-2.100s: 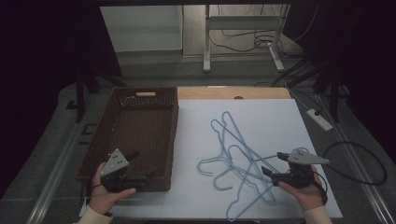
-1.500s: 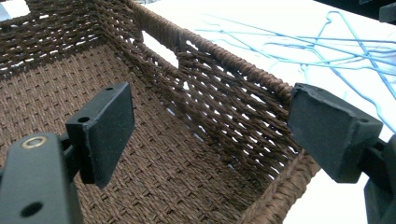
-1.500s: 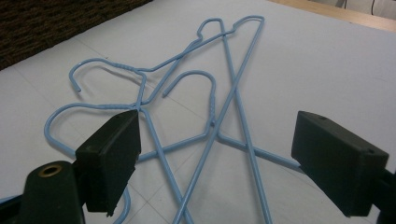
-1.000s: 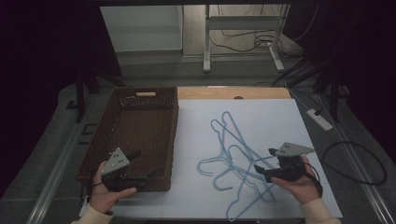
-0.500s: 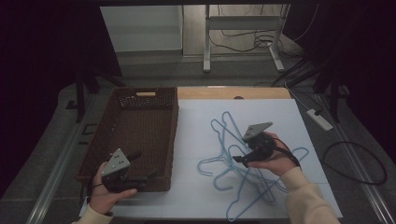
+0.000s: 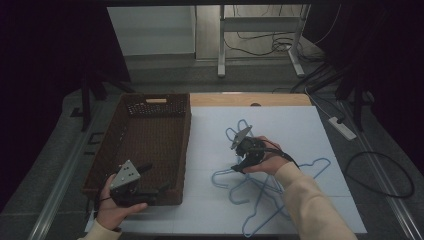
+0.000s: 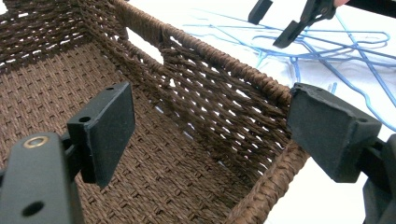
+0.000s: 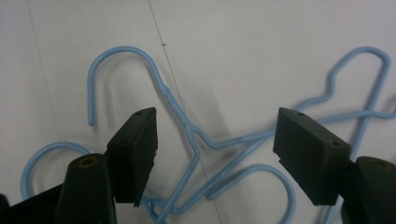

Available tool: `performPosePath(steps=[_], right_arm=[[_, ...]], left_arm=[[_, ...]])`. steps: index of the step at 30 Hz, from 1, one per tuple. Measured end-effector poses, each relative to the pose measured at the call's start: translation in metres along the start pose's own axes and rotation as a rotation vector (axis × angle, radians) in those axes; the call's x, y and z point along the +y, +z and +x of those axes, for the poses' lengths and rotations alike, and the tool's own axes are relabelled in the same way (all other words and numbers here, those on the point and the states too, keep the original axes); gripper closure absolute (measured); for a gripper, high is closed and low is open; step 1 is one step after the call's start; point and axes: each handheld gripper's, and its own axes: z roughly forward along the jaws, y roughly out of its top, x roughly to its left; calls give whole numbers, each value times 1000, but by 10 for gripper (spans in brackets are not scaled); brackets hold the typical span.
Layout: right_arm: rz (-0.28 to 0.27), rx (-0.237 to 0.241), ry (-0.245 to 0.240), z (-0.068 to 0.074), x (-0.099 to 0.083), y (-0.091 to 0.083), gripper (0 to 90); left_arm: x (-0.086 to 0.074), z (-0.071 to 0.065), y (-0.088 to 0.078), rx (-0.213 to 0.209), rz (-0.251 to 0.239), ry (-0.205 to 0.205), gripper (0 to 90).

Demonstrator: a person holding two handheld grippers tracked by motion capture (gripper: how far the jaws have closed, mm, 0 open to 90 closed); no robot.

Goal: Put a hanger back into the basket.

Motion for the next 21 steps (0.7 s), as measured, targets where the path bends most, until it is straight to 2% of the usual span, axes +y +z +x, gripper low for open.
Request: performPosePath(steps=[8, 12, 13, 14, 15, 19, 21], right_arm=[[66, 52, -41, 3, 7, 24, 415], [114, 68, -81, 4, 9, 34, 478], [129, 73, -97, 4, 10, 37, 518], [129, 73, -97, 4, 10, 37, 518], [142, 81, -116, 5, 12, 39, 581], [164, 92, -146, 6, 14, 42, 649], [171, 111, -164, 7, 16, 42, 735]], left_arm=[[-1, -1, -1, 5, -1, 0, 164], [0, -1, -1, 5, 1, 1, 164], [0, -1, 0, 4, 4, 4, 164], [0, -1, 0, 4, 4, 4, 164], [0, -2, 0, 5, 4, 4, 164], [0, -2, 0, 4, 2, 3, 164], [0, -2, 0, 5, 4, 5, 164]])
